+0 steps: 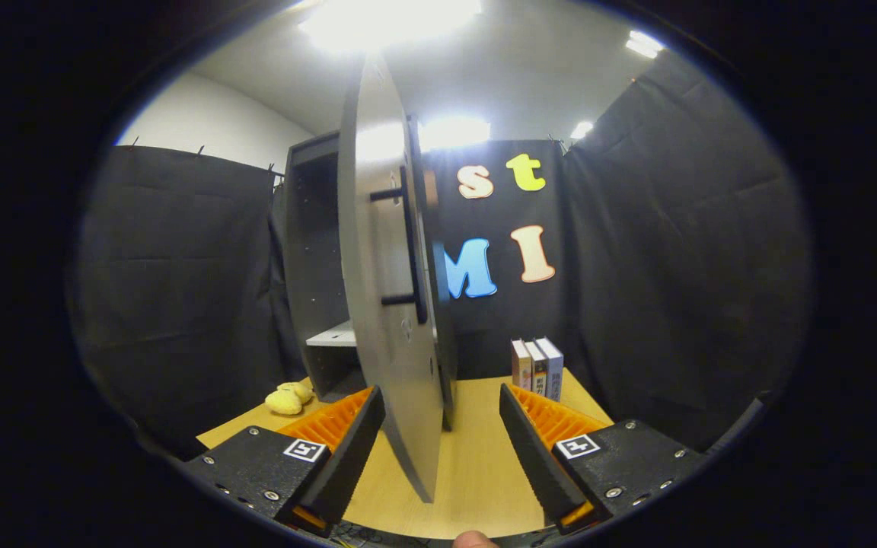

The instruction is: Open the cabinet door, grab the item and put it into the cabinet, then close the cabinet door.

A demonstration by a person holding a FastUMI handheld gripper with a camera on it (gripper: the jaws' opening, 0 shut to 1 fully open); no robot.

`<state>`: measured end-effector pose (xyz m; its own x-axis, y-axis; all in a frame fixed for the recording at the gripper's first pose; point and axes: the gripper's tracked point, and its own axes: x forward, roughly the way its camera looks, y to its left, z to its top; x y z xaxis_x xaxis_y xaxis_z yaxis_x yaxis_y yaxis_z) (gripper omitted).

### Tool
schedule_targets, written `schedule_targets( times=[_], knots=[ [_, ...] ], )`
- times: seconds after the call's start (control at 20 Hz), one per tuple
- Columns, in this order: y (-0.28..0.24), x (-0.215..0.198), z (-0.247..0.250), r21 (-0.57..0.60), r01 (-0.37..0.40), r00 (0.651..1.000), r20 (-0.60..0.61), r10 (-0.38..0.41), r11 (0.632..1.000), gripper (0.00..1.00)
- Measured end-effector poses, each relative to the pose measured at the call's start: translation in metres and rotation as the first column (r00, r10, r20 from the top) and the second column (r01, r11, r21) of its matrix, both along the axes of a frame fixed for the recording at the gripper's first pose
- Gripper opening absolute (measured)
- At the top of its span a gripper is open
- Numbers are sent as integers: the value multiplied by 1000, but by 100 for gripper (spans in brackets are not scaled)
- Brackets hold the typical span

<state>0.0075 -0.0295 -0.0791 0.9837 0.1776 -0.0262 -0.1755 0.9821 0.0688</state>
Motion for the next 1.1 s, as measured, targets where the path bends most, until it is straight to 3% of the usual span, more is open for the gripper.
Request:
schedule_targets(
  times=[0.3, 0.55, 0.95, 1.05, 1.1],
  knots=[
    [91, 1, -140, -85, -71, 994, -87, 64, 994, 94],
    [171, 27, -258, -68, -23, 982, -191, 10, 997, 94],
    [216, 66, -331, -103, 52, 957, -279, -79, 993, 94],
    [215, 68, -329, -103, 69, 956, -277, -95, 992, 86],
    [216, 69, -326, -95, 77, 957, -271, -100, 993, 73]
  ],
)
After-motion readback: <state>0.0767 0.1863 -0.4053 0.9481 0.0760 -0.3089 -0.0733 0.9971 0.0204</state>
